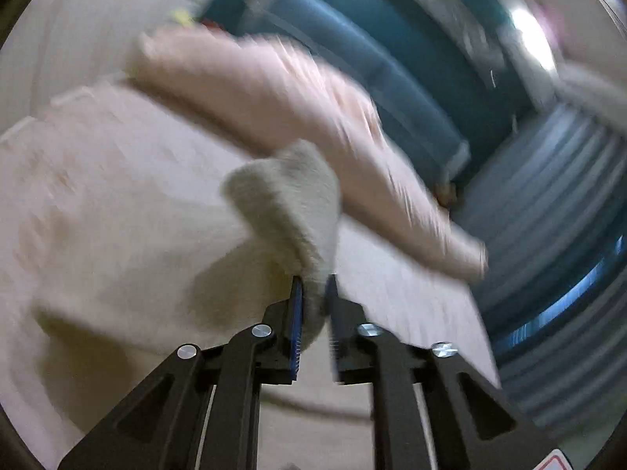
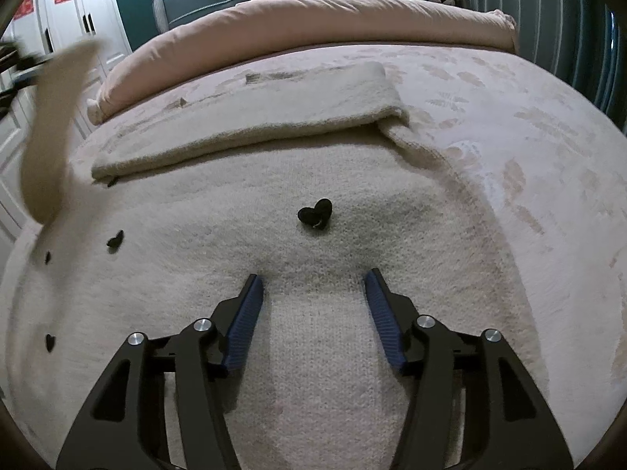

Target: Fold small clothes

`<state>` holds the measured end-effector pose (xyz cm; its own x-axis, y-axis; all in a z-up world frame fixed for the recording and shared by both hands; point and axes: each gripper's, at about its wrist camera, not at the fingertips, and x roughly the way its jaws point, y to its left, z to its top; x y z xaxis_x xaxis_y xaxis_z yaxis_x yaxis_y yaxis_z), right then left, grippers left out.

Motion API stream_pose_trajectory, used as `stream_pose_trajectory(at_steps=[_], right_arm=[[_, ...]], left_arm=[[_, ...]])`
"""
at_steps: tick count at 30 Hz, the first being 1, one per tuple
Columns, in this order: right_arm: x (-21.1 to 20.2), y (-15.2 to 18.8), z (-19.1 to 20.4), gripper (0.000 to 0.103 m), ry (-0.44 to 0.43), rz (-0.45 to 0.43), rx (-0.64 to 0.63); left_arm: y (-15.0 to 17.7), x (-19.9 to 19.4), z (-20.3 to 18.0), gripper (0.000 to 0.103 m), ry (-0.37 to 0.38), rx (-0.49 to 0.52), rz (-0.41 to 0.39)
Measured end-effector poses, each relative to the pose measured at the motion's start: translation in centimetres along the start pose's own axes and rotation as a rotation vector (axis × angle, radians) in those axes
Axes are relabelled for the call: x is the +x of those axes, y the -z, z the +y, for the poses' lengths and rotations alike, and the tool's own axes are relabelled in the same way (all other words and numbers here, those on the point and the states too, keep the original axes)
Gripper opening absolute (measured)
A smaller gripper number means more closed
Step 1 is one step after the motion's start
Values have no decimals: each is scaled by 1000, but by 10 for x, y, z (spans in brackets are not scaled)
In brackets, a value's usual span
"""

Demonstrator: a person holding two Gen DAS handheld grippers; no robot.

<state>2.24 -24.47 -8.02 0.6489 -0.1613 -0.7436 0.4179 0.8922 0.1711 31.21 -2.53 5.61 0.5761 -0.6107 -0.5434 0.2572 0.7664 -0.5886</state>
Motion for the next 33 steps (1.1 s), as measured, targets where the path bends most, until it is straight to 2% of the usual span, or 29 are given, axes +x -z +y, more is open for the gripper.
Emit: stream_pose_trajectory(at_steps=[1, 2, 5, 6, 8, 10, 11, 12, 13, 15, 18, 21, 22, 23, 24, 25, 26, 27, 28, 31, 32, 33], right_arm=[[0, 0, 0, 60, -12, 1, 2], [0, 0, 0, 64, -30, 3, 5], [0, -2, 0, 77, -98, 17, -5], [0, -2, 0, 78, -107, 21, -8], [-2, -6, 1, 78, -110, 40, -11], [-10, -16, 3, 78, -125, 47, 2], [-13, -22, 3, 78, -131, 44, 18], [-16, -31, 2, 77, -146, 36, 37], [-18, -42, 1, 77, -166, 23, 62], [-14, -72, 2, 77, -164, 16, 109], [8, -114, 1, 78, -140, 31, 185], [46, -145, 1, 79, -105, 79, 217], [62, -150, 1, 79, -89, 113, 225], [80, -154, 4, 78, -77, 155, 235], [93, -157, 8, 72, -88, 192, 231], [108, -159, 14, 45, -94, 242, 210], [116, -166, 25, 13, -77, 281, 173], [112, -174, 33, 9, -96, 265, 157], [99, -186, 40, 9, -166, 207, 156], [13, -219, 46, 9, -462, -153, 157], [3, -219, 40, 8, -488, -221, 159], [7, -217, 33, 8, -424, -239, 155]], left_arm=[[36, 25, -18, 34, -25, 5, 62], [60, 39, -25, 40, -52, -8, 98], [127, 61, -18, 40, -89, -91, 205], [140, 61, -10, 40, -108, -120, 227], [149, 46, 12, 40, -149, -154, 212], [133, 32, 41, 43, -189, -178, 168], [121, 19, 59, 50, -214, -204, 127], [108, 10, 76, 52, -237, -236, 89], [98, -3, 96, 53, -256, -277, 52], [79, -18, 129, 53, -295, -358, 27], [57, -29, 169, 53, -291, -486, -15], [47, -27, 198, 53, -249, -569, -28], [43, -29, 206, 50, -240, -582, -32], [39, -28, 209, 42, -232, -592, -32], [38, -24, 211, 34, -222, -598, -25], [36, -19, 211, 25, -222, -610, -3], [29, -16, 210, 14, -202, -628, 0], [27, -15, 213, 14, -184, -641, -7], [21, -23, 206, 13, -158, -643, -46], [6, -29, 188, 12, -155, -566, -117], [5, -27, 184, 12, -177, -535, -118], [6, -18, 184, 12, -220, -505, -101]])
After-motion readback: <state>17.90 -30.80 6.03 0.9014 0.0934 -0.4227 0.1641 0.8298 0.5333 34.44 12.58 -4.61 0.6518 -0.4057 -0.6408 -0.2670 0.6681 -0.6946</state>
